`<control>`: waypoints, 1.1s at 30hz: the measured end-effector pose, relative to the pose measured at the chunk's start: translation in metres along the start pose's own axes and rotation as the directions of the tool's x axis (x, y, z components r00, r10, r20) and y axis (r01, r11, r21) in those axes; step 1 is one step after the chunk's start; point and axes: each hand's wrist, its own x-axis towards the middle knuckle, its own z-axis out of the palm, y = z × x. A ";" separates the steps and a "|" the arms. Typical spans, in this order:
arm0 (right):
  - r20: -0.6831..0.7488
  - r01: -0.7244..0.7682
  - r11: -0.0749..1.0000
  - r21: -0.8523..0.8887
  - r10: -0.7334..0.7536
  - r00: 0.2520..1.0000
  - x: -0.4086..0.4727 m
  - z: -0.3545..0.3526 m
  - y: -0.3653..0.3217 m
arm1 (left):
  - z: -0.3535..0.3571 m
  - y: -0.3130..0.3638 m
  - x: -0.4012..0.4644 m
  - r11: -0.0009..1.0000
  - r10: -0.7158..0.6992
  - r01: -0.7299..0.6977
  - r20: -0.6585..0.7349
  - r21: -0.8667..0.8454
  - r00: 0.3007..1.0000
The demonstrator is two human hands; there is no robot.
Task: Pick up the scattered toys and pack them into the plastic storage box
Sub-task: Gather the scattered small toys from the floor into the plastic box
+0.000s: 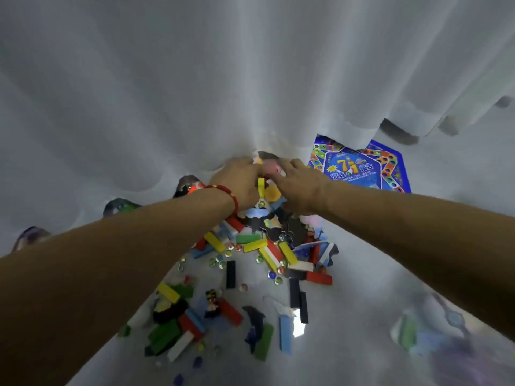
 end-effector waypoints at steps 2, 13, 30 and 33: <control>-0.003 0.023 0.997 0.077 -0.023 1.000 0.023 0.007 0.005 | 0.012 -0.009 0.023 0.999 -0.019 0.022 -0.067 0.037 0.998; -0.136 -0.057 0.978 0.200 0.085 0.987 0.071 0.054 0.010 | 0.055 -0.022 0.089 0.989 0.077 -0.062 -0.112 0.138 0.991; -0.183 -0.224 0.852 0.473 0.344 0.921 0.054 0.041 -0.003 | 0.031 -0.002 0.024 0.943 -0.265 0.210 -0.199 -0.256 0.944; -0.147 -0.245 0.683 0.688 0.462 0.874 0.039 0.027 -0.006 | 0.003 0.006 -0.001 0.833 -0.376 0.328 -0.020 -0.446 0.926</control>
